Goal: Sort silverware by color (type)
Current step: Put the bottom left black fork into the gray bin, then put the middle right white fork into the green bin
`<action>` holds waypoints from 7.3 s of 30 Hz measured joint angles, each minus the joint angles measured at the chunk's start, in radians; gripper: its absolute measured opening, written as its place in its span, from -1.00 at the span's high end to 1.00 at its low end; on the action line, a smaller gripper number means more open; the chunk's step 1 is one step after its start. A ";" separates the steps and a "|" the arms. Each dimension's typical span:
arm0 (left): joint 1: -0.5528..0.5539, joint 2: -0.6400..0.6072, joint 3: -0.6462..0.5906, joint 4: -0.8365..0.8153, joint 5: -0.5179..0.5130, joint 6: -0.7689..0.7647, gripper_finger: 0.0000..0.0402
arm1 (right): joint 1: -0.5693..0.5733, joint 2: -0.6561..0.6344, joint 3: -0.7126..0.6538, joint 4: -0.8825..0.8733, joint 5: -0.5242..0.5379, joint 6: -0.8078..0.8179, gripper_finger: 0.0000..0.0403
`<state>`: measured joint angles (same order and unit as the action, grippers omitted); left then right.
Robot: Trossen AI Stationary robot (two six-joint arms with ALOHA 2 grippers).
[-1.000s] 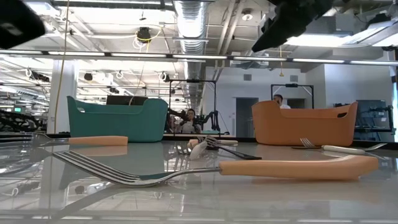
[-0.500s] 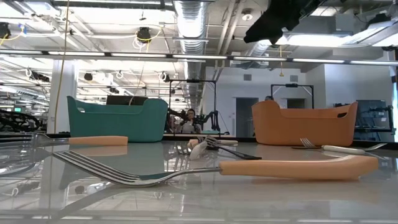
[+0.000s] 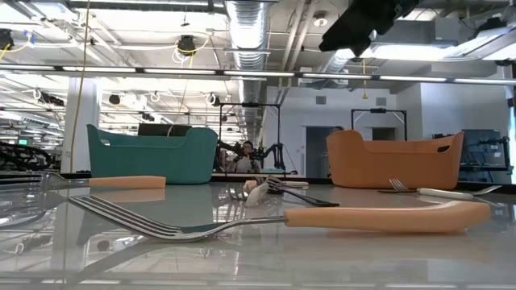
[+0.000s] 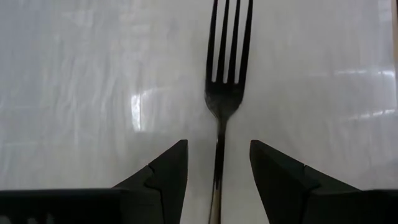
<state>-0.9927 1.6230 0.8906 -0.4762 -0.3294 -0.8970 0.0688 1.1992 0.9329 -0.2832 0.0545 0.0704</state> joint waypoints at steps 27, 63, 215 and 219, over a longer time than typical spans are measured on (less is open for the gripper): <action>0.019 -0.004 -0.128 0.068 0.067 0.034 0.96 | 0.095 0.000 0.000 -0.086 -0.004 -0.043 0.32; 0.889 -0.290 -0.077 0.701 -0.437 1.111 0.99 | -0.068 0.229 -0.279 1.079 0.002 -0.201 0.26; 1.102 -0.385 -0.076 0.449 0.453 1.290 0.09 | 0.350 -0.274 -0.011 -0.697 0.143 1.076 0.16; 1.106 -0.386 -0.077 0.414 0.444 1.294 0.09 | 0.158 -0.222 -0.011 -0.735 0.132 0.947 0.11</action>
<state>0.1129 1.2367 0.8139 -0.0626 0.1149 0.3966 0.2266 0.9769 0.9217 -1.0183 0.1867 1.0171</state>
